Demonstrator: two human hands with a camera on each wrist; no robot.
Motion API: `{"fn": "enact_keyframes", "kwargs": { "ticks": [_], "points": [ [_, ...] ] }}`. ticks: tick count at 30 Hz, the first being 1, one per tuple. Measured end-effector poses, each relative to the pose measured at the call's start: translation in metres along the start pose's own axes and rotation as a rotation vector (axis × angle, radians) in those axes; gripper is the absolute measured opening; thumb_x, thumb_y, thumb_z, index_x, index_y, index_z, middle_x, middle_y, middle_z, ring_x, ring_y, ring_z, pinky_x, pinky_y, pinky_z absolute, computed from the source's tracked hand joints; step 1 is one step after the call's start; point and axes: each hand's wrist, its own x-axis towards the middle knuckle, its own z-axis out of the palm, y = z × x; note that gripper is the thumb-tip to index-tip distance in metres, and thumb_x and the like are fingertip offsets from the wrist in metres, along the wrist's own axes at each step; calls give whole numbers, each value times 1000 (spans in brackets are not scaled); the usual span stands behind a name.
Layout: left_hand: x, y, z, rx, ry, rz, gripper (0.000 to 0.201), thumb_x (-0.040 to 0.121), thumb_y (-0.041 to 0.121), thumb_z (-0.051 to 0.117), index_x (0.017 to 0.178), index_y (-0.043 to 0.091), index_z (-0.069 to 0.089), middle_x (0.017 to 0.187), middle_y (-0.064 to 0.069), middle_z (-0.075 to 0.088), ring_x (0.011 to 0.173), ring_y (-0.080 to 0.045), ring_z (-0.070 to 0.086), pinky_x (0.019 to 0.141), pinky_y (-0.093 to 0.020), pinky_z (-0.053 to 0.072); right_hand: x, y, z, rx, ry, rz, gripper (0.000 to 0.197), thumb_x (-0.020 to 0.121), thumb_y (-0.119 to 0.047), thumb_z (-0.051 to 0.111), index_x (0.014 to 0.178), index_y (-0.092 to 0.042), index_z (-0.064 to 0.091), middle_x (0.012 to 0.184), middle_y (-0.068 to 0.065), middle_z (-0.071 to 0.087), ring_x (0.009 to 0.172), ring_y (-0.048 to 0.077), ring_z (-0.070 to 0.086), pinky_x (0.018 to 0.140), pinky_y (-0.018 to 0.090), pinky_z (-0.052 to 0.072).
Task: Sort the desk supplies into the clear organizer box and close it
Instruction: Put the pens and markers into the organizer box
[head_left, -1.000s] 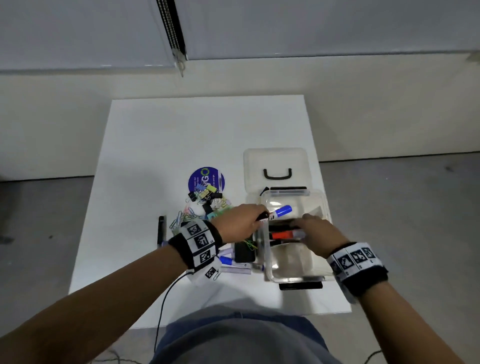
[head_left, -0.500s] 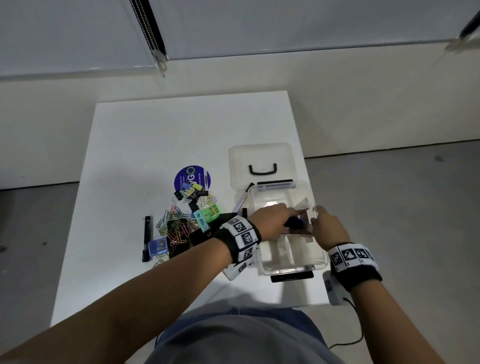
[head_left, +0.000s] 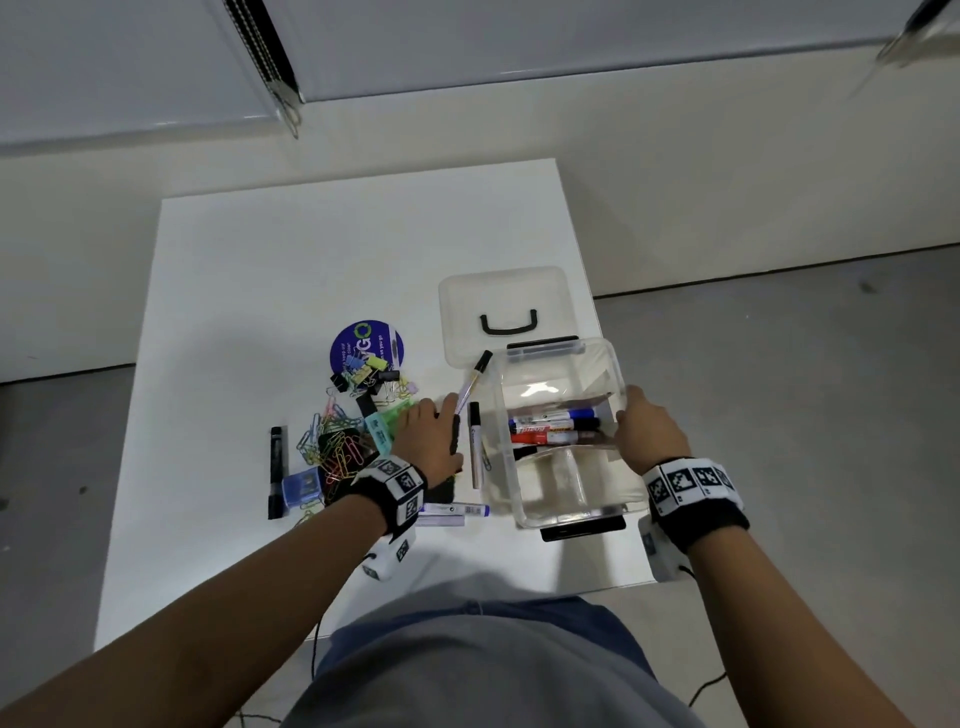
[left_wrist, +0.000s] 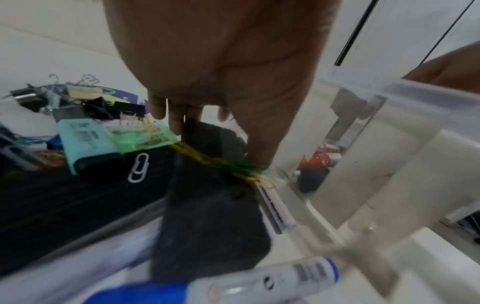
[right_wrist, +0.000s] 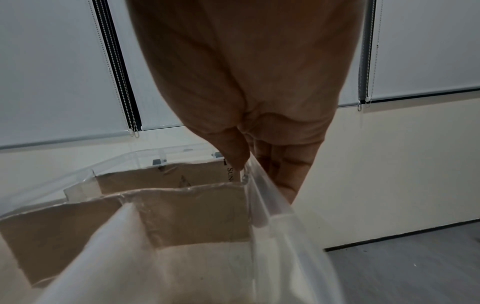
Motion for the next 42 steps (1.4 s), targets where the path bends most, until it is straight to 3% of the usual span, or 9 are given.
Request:
{"fn": "enact_keyframes", "kwargs": {
  "ticks": [7,14,20,23,26,28,31,34,42],
  "points": [
    [23,23,-5,-117,110,-37,70,82,45,62,137,11,36,123,-16,51,114,-35,49,97,-44,37,1,0,8,-17,54,-2,31,95,-15,43,125,-6,42,108,21,65,96,37,63,72,36,41],
    [56,41,1,-191,-76,-204,41,88,28,56,122,8,43,121,-18,57,113,-38,55,96,-45,41,-1,-3,7,-3,52,8,34,95,-15,42,128,-6,40,111,18,64,99,36,63,76,38,45],
    [51,27,-11,-603,36,-180,24,96,6,40,119,-1,39,115,-25,56,99,-41,61,79,-45,51,-4,-1,11,24,87,-1,30,96,-18,43,123,-7,42,111,16,64,97,35,64,80,42,49],
    [32,21,-52,-880,186,-203,21,98,8,37,118,4,33,103,-19,65,93,-36,66,83,-49,55,-3,-1,13,9,95,-4,29,95,-16,44,122,-7,42,112,17,64,98,35,64,80,42,49],
    [0,33,-103,-1057,400,-83,21,101,19,39,119,8,33,94,2,65,93,-24,70,79,-43,58,-3,0,14,15,113,-7,28,95,-14,43,121,-5,43,110,17,65,98,36,64,80,41,48],
    [-22,54,-128,-1110,386,138,21,103,24,39,120,13,33,96,6,66,96,-19,70,81,-37,57,-2,0,17,24,113,-14,28,94,-13,44,121,-5,42,110,18,64,98,36,64,78,41,48],
    [-33,95,-133,-912,168,405,24,103,25,39,124,17,30,106,-3,68,88,-16,70,72,-32,58,0,-1,21,38,116,-35,26,96,-20,45,118,-5,42,111,19,64,99,36,64,74,37,45],
    [-27,118,-107,-454,11,520,31,96,6,47,123,10,34,95,-11,61,66,-28,57,55,-38,43,0,-3,21,51,95,-30,28,97,-20,43,120,-4,44,115,19,64,104,36,63,81,39,47],
    [-9,120,-72,137,-171,371,35,94,5,44,129,-1,45,116,-19,63,102,-36,63,76,-37,44,-3,0,17,46,64,-51,33,90,-5,45,123,-2,41,114,22,63,104,38,62,80,39,46]
  ]
}}
